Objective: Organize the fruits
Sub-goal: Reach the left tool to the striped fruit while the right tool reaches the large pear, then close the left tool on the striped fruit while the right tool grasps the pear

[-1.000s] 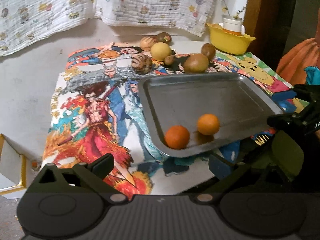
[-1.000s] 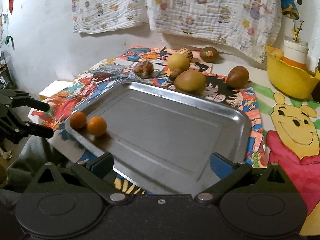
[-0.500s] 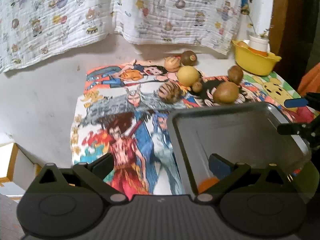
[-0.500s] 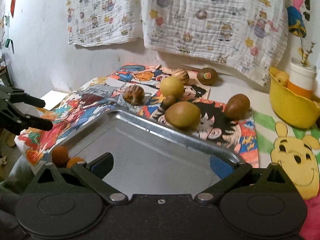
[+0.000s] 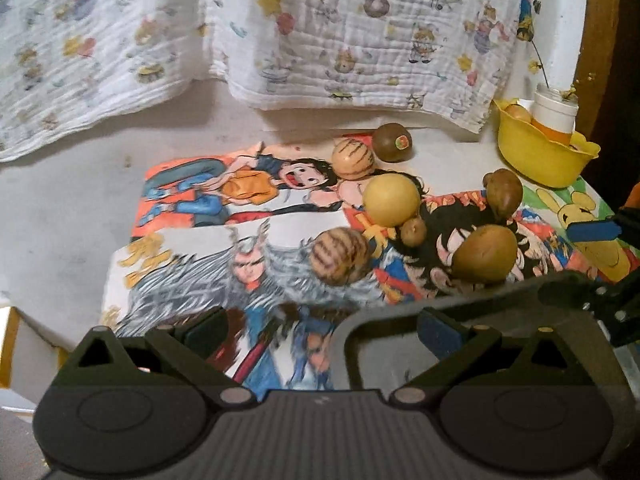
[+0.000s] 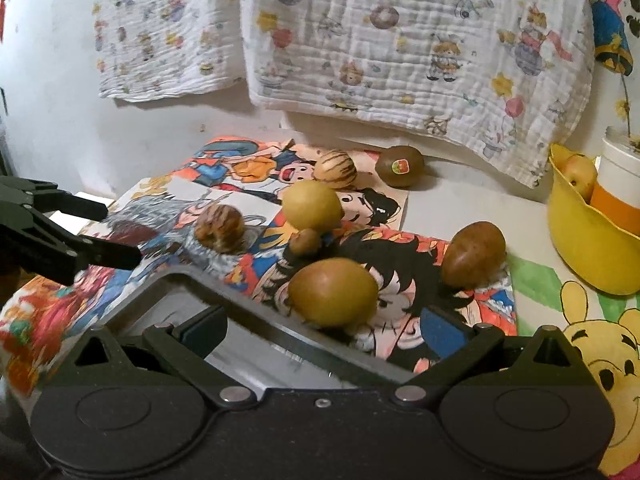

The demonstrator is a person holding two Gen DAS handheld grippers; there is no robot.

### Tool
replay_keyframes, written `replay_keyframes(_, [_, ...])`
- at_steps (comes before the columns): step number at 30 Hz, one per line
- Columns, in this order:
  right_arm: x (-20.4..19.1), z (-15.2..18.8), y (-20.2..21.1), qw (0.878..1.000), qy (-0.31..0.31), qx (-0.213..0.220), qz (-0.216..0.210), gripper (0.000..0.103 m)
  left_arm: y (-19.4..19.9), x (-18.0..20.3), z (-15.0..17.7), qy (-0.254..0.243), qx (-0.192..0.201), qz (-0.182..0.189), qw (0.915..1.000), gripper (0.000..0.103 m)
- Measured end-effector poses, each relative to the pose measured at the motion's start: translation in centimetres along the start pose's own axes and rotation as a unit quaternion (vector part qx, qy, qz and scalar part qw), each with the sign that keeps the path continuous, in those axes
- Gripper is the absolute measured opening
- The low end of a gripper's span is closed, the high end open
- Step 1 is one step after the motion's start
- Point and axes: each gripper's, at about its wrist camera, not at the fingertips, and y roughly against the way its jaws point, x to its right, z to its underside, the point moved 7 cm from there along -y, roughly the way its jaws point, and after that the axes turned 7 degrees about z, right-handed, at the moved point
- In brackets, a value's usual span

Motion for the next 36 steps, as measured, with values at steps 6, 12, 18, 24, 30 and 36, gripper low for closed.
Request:
replay_keyframes(6, [0.3, -0.9, -3.1, 1.0, -0.018, -0.021, 0.009, 0.102, -3.7, -0.5, -1.4, 0.001, -0.013, 0.014, 0.9998, 0.103])
replay_keyframes(12, [0.2, -1.0, -6.1, 0.998, -0.04, -0.049, 0.018, 0.102, -6.7, -0.9, -2.3, 0.001, -0.019, 0.018, 0.9997, 0.103])
replay_keyframes(18, [-0.3, -0.5, -8.1, 0.996, -0.05, -0.068, 0.024, 0.102, -8.6, -0.6, -2.7, -0.014, -0.02, 0.018, 0.9995, 0.102])
replay_keyframes(24, [-0.7, -0.3, -8.9, 0.996, -0.053, -0.064, 0.027, 0.099, -9.7, -0.2, -2.9, -0.024, -0.022, 0.024, 0.9992, 0.102])
replay_keyframes(30, [-0.9, -0.2, -9.2, 0.997, -0.038, -0.049, 0.043, 0.091, -10.4, 0.2, -2.8, -0.03, -0.025, 0.034, 0.9987, 0.102])
replay_keyframes(36, [-1.3, -0.2, -9.4, 0.998, -0.027, -0.031, 0.05, 0.085, -10.6, 0.4, -2.6, -0.03, -0.021, 0.042, 0.9984, 0.095])
